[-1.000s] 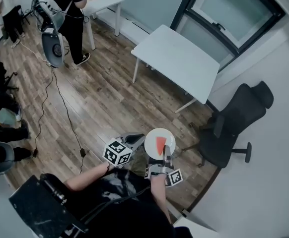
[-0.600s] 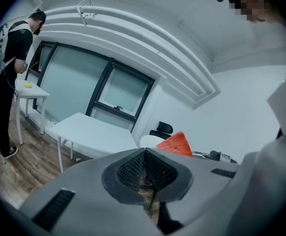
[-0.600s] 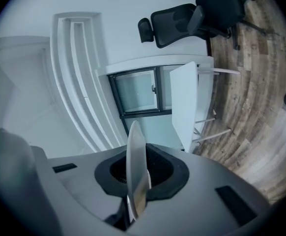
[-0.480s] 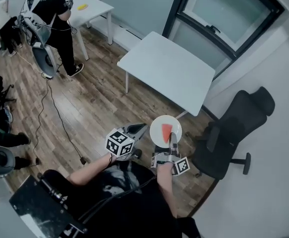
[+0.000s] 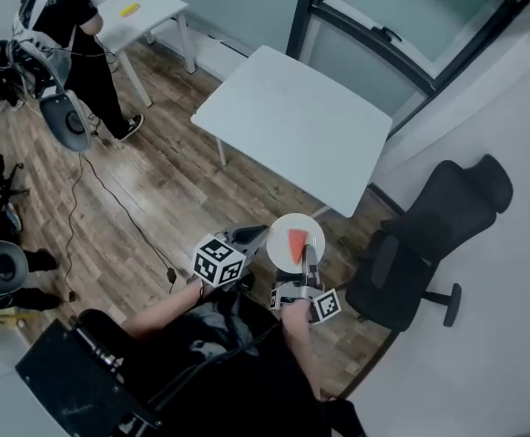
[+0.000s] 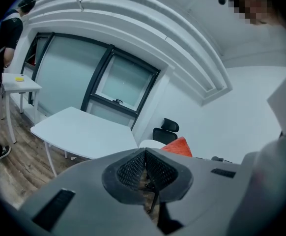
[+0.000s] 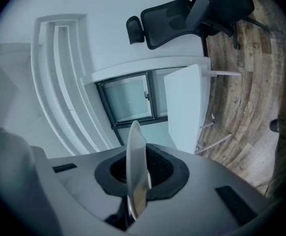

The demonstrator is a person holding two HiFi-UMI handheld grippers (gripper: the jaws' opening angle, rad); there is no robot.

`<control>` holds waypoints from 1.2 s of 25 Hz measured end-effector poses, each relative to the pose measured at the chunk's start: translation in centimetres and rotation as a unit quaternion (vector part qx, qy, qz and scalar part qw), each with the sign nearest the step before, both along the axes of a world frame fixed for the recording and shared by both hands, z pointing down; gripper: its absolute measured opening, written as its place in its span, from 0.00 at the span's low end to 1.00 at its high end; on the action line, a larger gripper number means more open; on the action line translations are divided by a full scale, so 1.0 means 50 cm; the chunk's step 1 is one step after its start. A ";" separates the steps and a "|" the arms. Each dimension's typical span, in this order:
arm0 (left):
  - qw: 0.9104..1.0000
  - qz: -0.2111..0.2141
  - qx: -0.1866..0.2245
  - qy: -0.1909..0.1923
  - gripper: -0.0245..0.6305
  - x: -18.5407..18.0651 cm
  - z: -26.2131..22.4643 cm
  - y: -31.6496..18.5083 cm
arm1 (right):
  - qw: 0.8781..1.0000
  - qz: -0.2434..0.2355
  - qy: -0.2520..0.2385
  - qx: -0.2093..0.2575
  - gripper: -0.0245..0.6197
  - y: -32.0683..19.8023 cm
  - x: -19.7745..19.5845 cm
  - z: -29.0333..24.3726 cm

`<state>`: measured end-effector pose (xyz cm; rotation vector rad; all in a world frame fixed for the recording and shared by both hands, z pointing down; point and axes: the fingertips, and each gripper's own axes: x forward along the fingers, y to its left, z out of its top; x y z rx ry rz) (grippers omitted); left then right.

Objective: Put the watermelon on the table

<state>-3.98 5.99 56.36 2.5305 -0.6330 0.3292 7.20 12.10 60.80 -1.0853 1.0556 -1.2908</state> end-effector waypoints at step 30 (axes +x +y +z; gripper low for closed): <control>0.997 -0.019 -0.056 -0.045 0.04 0.415 0.195 -0.683 | 0.986 -0.071 0.139 -0.053 0.08 -0.676 0.471 0.157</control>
